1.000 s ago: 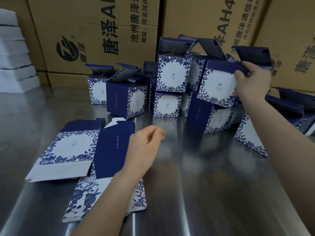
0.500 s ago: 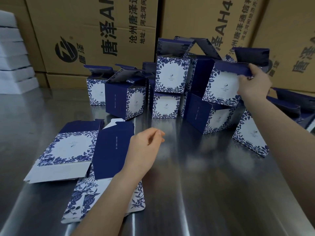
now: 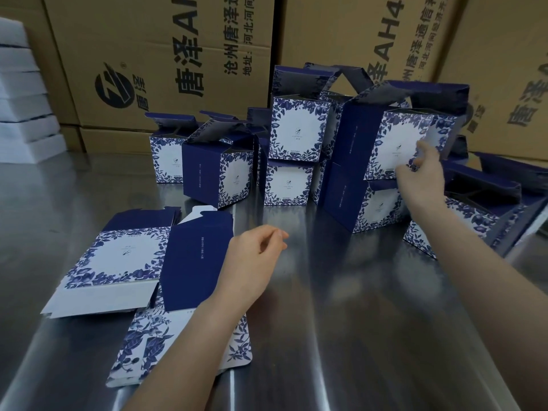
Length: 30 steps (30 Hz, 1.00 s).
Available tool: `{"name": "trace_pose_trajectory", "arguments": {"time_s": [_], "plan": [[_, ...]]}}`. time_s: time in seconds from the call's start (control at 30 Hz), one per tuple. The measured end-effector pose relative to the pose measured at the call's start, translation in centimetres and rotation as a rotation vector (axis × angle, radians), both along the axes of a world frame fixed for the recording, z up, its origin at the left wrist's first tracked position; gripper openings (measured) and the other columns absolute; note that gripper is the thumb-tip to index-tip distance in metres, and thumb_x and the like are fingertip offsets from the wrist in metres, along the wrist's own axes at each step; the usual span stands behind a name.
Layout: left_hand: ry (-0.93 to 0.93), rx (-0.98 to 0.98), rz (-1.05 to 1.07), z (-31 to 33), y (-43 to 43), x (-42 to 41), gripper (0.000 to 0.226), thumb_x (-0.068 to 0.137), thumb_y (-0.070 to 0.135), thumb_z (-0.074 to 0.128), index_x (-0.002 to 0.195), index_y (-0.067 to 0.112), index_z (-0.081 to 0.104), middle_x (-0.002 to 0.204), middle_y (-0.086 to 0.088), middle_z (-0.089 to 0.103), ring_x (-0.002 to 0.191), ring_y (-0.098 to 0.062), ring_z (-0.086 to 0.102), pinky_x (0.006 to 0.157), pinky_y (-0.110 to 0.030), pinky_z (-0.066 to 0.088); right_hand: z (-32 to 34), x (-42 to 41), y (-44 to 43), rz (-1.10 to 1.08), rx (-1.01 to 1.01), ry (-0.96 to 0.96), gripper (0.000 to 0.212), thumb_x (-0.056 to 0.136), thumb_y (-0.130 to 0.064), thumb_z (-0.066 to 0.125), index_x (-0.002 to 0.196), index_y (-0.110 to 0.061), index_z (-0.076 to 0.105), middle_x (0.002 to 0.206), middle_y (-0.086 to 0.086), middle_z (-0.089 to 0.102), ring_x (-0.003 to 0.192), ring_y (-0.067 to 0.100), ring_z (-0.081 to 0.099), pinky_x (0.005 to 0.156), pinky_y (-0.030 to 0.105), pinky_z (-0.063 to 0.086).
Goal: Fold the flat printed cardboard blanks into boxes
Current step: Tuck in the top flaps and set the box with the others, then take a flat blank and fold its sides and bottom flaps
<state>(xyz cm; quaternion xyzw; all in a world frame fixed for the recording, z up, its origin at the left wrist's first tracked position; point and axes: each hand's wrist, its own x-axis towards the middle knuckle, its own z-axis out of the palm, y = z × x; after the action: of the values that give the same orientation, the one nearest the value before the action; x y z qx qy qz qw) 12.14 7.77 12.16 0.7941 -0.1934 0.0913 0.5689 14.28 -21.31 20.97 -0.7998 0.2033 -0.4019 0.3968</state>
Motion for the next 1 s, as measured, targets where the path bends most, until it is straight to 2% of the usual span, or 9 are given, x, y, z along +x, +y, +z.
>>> {"name": "trace_pose_trajectory", "arguments": {"time_s": [0.1,0.17,0.27,0.37,0.53,0.67,0.77,0.9,1.0], "plan": [[-0.001,0.018,0.013,0.2,0.0,-0.1,0.024,0.097,0.029,0.051,0.083,0.036,0.069,0.079,0.025,0.07,0.077,0.001,0.066,0.073,-0.023,0.053,-1.4,-0.5,1.8,0.075,0.046,-0.051,0.05,0.094,-0.009,0.05,0.142,-0.02,0.041,0.127,0.008,0.048,0.086,0.019,0.053,0.077,0.033,0.041],[-0.019,0.035,0.037,0.3,0.0,-0.1,0.024,0.096,0.031,0.05,0.083,0.033,0.07,0.079,0.02,0.071,0.072,-0.002,0.064,0.071,-0.028,0.051,-2.4,-0.8,3.4,0.114,0.077,-0.071,0.047,0.091,-0.005,0.05,0.136,-0.021,0.048,0.121,0.004,0.053,0.081,0.016,0.053,0.075,0.03,0.042],[-0.053,0.078,0.107,0.6,0.3,0.0,0.026,0.096,0.033,0.049,0.084,0.023,0.07,0.075,0.004,0.069,0.063,-0.015,0.056,0.065,-0.039,0.05,-3.8,-1.2,6.2,0.229,0.071,-0.037,0.039,0.089,0.003,0.049,0.12,-0.018,0.059,0.109,0.007,0.061,0.085,0.017,0.056,0.081,0.035,0.05],[-0.057,0.12,0.193,1.3,0.9,-0.1,0.022,0.095,0.03,0.052,0.083,0.025,0.069,0.067,0.009,0.064,0.067,-0.019,0.056,0.061,-0.035,0.045,-5.0,-1.4,9.4,0.378,0.044,0.047,0.037,0.087,0.005,0.048,0.095,-0.026,0.066,0.092,-0.002,0.067,0.089,0.019,0.063,0.092,0.043,0.053],[-0.007,0.341,0.339,1.9,2.2,0.5,0.021,0.093,0.029,0.054,0.108,0.027,0.068,0.118,0.0,0.064,0.11,-0.026,0.056,0.092,-0.041,0.046,-7.4,-1.1,14.0,0.495,0.048,0.161,0.039,0.086,-0.003,0.053,0.072,-0.037,0.065,0.078,-0.011,0.068,0.071,0.012,0.06,0.074,0.03,0.051],[0.117,0.703,0.369,1.3,2.9,1.3,0.06,0.087,0.048,0.061,0.14,0.024,0.046,0.149,-0.008,0.041,0.14,-0.034,0.032,0.113,-0.05,0.029,-9.2,-0.7,17.2,0.602,0.123,0.278,0.037,0.086,-0.002,0.051,0.073,-0.034,0.064,0.074,-0.007,0.067,0.063,0.016,0.06,0.064,0.034,0.054],[0.295,0.888,0.278,0.4,3.0,1.6,0.09,0.081,0.063,0.062,0.151,0.021,0.023,0.162,-0.013,0.013,0.15,-0.036,0.004,0.119,-0.05,0.013,-10.0,-1.0,18.5,0.659,0.136,0.331,0.033,0.087,-0.003,0.049,0.083,-0.03,0.068,0.075,-0.006,0.067,0.059,0.015,0.061,0.058,0.031,0.056],[0.321,0.978,0.262,-0.1,3.1,1.8,0.073,0.085,0.05,0.063,0.141,0.017,0.032,0.157,-0.015,0.023,0.146,-0.038,0.017,0.113,-0.047,0.025,-10.2,-1.5,18.6,0.698,0.198,0.345,0.032,0.087,0.001,0.048,0.091,-0.023,0.068,0.08,0.0,0.066,0.053,0.011,0.059,0.047,0.023,0.051],[0.334,0.972,0.254,0.1,3.1,1.9,0.066,0.087,0.039,0.061,0.143,0.018,0.033,0.155,-0.012,0.027,0.144,-0.036,0.021,0.111,-0.044,0.029,-10.0,-1.9,18.2,0.717,0.287,0.347,0.033,0.09,0.004,0.043,0.095,-0.019,0.066,0.08,0.0,0.065,0.056,0.014,0.061,0.048,0.026,0.053]]}}
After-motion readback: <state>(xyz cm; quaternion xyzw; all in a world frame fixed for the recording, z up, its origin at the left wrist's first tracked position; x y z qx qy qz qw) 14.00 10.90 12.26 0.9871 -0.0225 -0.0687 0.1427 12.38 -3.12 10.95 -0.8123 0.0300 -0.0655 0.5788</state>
